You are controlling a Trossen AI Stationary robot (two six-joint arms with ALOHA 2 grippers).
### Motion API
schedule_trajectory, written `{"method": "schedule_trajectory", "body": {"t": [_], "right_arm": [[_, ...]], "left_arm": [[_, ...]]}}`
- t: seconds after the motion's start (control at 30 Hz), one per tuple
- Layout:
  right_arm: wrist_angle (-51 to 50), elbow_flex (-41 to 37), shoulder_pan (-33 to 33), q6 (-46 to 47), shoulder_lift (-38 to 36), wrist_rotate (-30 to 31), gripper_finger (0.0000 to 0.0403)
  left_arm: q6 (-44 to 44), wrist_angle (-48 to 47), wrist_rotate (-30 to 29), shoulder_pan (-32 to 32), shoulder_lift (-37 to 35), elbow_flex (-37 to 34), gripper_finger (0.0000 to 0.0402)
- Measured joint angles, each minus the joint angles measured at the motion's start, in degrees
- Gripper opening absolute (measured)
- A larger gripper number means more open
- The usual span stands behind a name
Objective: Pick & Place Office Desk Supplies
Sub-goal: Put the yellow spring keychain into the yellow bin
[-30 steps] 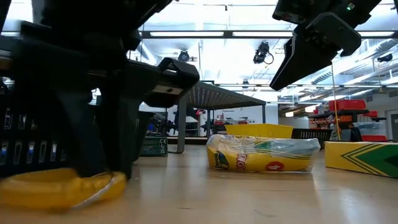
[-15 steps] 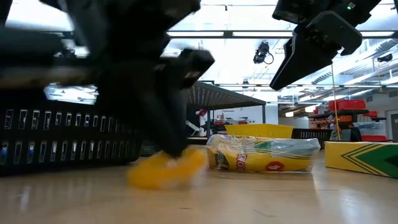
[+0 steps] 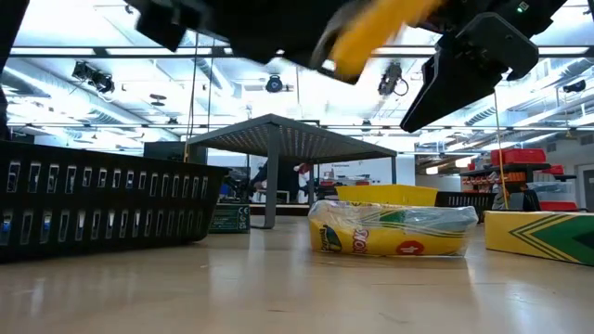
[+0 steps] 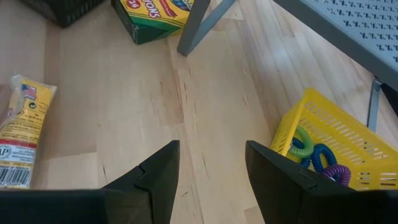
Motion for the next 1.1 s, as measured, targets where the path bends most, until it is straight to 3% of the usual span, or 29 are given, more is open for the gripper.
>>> {"method": "schedule_trajectory", "body": {"t": [0.33,0.63,1.1], "right_arm": [[2.4,0.0,0.84,-3.29,0.0,-3.36,0.019],[5.01,0.0,3.3,-0.39,0.0,-6.05,0.019],[4.27,0.0,0.74,7.41,0.0,-11.99,0.019]], "left_arm": [[-2.58,12.73,-0.85,5.83,-0.07,-6.02,0.0009],[-2.38,12.9,-16.56,10.15,-0.24,-8.2,0.0009],[1.31,13.96,-24.89,11.36,-0.33,-8.2,0.0009]]}}
